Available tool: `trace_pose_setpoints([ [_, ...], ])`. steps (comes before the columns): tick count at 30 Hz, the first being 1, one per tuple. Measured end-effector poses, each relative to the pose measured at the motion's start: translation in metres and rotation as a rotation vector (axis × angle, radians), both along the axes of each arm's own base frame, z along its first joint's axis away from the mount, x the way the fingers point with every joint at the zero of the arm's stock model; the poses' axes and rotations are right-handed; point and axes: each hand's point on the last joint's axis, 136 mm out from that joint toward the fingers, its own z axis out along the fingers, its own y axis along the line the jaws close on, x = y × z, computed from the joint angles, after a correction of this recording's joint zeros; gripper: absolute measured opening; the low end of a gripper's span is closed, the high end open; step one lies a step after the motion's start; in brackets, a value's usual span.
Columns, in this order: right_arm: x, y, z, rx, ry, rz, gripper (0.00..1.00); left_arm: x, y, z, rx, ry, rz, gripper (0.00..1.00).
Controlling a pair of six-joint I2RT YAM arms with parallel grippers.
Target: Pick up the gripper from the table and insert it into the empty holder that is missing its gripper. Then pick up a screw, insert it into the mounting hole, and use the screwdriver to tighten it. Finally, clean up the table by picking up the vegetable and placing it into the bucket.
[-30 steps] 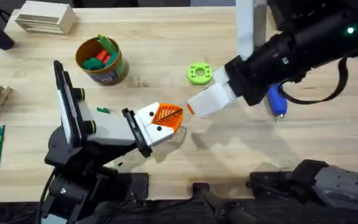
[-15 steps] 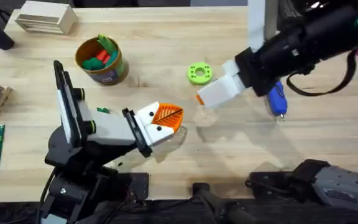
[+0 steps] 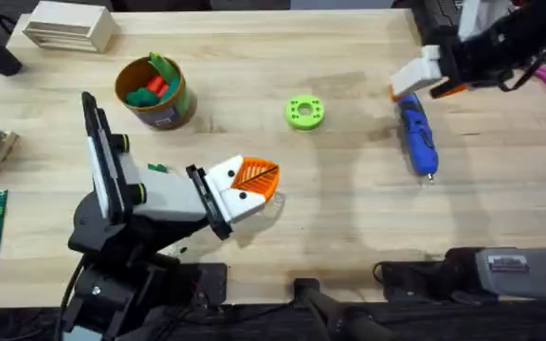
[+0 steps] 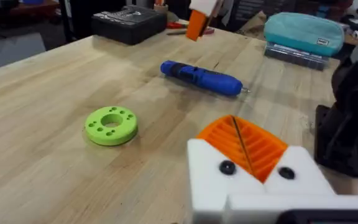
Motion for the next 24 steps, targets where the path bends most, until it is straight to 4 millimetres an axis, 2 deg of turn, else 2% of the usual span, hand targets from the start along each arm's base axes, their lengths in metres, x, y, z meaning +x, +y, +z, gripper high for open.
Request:
trace_pose_setpoints([
  [3,0.015,-0.027,-0.019,-0.032,0.013,-0.023,0.891,0.000,0.000,0.000,0.000,0.000,0.000,0.007],
  [6,0.028,-0.043,-0.039,-0.045,0.031,-0.034,0.890,0.000,0.000,0.000,0.000,0.000,0.000,0.007],
  [7,0.032,-0.051,-0.059,-0.048,0.072,-0.040,0.889,0.000,0.000,0.000,0.000,0.000,0.000,0.007],
  [8,0.034,-0.054,-0.065,-0.053,0.078,-0.041,0.890,0.000,0.000,0.000,0.000,0.000,0.000,0.007],
  [11,0.040,-0.060,-0.078,-0.072,0.089,-0.031,0.891,0.000,0.000,0.000,0.000,0.000,0.000,0.007],
  [24,0.038,-0.071,-0.117,-0.159,0.190,-0.007,0.890,0.000,0.000,0.000,0.000,0.000,0.000,0.007],
])
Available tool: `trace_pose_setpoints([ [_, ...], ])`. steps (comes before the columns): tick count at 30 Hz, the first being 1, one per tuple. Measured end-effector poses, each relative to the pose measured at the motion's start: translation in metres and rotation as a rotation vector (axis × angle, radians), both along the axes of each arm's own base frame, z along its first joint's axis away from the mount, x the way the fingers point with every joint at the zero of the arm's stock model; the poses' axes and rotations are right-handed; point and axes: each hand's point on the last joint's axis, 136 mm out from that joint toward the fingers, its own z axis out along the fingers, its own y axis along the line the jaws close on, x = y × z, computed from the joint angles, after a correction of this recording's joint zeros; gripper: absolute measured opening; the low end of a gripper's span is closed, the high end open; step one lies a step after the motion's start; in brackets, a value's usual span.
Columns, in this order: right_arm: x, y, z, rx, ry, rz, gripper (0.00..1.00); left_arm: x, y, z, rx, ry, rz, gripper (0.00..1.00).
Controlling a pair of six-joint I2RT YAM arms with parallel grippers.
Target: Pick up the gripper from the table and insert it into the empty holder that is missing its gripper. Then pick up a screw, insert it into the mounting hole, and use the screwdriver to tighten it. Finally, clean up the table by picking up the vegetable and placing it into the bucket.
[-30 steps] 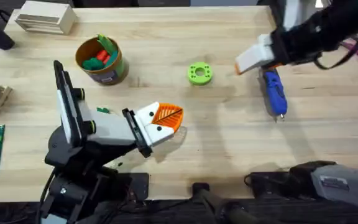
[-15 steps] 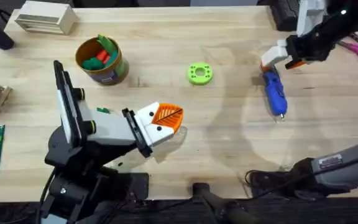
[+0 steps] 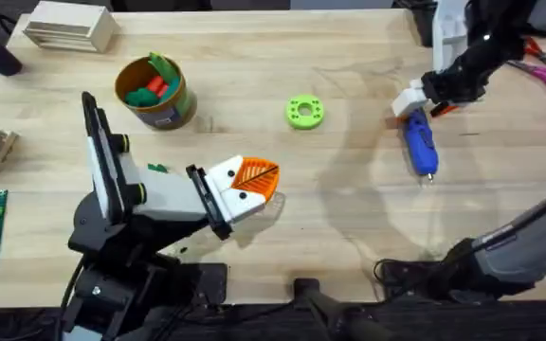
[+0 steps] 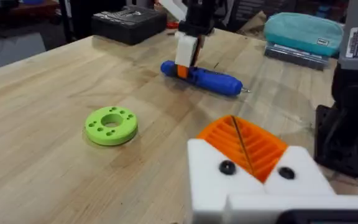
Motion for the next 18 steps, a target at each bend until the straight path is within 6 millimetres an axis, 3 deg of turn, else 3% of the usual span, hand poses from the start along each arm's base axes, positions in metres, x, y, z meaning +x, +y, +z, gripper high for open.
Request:
trace_pose_setpoints([
  [6,0.005,0.007,-0.008,-0.005,0.006,-0.032,0.887,0.000,0.000,0.000,0.000,0.000,0.000,0.007],
  [7,0.005,0.008,-0.008,-0.006,0.005,-0.037,0.842,0.000,0.000,0.000,0.000,0.000,0.000,0.007],
  [9,0.006,0.010,-0.008,-0.006,0.005,-0.046,0.711,0.000,0.000,0.000,0.000,0.000,0.000,0.007],
  [10,0.005,0.011,-0.008,-0.005,0.007,-0.046,0.568,0.000,0.000,0.000,0.000,0.000,0.000,0.007],
  [11,0.004,0.011,-0.008,-0.009,0.012,-0.049,0.174,0.000,0.000,0.000,0.000,0.000,0.000,0.007],
  [12,0.003,0.011,-0.008,-0.010,0.017,-0.050,0.086,0.000,0.000,0.000,0.000,0.000,0.000,0.007],
  [14,0.000,0.011,-0.009,-0.009,0.029,-0.059,0.024,0.000,0.000,0.000,0.000,0.000,0.000,0.007],
  [18,0.000,0.011,-0.008,-0.009,0.030,-0.062,0.030,0.000,0.000,0.000,0.000,0.000,0.000,0.007],
])
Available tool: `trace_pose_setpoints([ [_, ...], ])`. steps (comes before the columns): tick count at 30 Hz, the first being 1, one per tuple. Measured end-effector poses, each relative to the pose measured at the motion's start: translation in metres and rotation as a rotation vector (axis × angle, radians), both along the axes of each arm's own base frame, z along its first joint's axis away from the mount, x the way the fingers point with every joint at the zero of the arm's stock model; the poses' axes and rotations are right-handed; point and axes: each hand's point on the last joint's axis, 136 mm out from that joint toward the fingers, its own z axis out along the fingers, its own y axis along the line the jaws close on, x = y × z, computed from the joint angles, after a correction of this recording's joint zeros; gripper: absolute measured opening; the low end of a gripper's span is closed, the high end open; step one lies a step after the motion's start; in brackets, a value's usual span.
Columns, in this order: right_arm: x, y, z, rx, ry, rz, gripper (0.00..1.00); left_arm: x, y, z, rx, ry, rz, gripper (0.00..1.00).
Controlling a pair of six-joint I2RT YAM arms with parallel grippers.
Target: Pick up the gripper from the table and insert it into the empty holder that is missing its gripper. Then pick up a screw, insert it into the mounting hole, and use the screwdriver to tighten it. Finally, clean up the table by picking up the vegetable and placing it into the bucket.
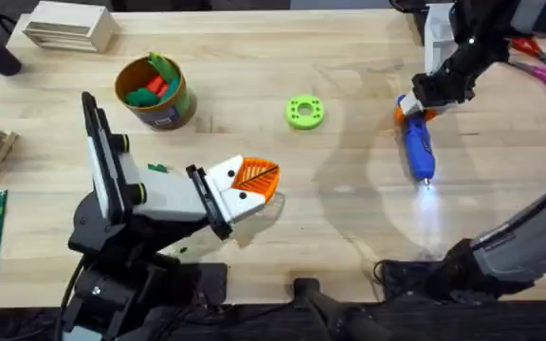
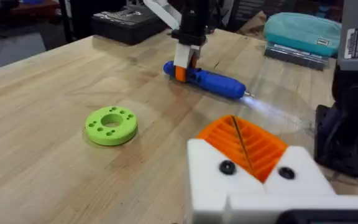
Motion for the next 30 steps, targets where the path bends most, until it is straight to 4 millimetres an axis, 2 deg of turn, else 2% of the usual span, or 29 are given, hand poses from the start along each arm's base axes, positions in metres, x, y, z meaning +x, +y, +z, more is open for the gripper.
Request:
trace_pose_setpoints([
  [2,0.001,0.000,0.004,-0.002,-0.012,0.000,0.029,0.000,0.000,0.000,0.000,0.000,0.000,0.007],
  [3,0.004,-0.001,0.022,-0.008,-0.067,0.000,0.029,0.000,0.000,0.000,0.000,0.000,0.000,0.007],
  [4,0.005,-0.001,0.030,-0.011,-0.092,-0.002,0.029,0.000,0.000,0.000,0.000,0.000,0.000,0.007],
  [5,0.006,-0.001,0.062,-0.018,-0.178,-0.027,0.029,0.000,0.000,0.000,0.000,0.000,0.000,0.007],
  [8,-0.004,0.000,0.091,-0.019,-0.227,-0.058,0.029,0.000,0.000,0.000,0.000,0.000,0.000,0.007],
  [12,-0.014,0.001,0.110,-0.019,-0.259,-0.081,0.029,0.000,0.000,0.000,0.000,0.000,0.000,0.007],
  [15,-0.009,0.001,0.125,-0.020,-0.327,-0.099,0.029,0.000,0.000,0.000,0.000,0.000,0.000,0.007],
  [19,-0.001,0.005,0.156,-0.024,-0.474,-0.100,0.029,0.000,0.000,0.000,0.000,0.000,0.000,0.007],
  [24,0.001,0.034,0.193,0.009,-0.703,-0.058,0.029,0.000,0.000,0.000,0.000,0.000,0.000,0.007],
  [27,-0.001,0.064,0.206,0.064,-0.827,-0.018,0.029,0.000,0.000,0.000,0.000,0.000,0.000,0.007],
  [30,-0.003,0.104,0.219,0.145,-0.937,0.054,0.029,0.000,0.000,0.000,0.000,0.000,0.000,0.006],
])
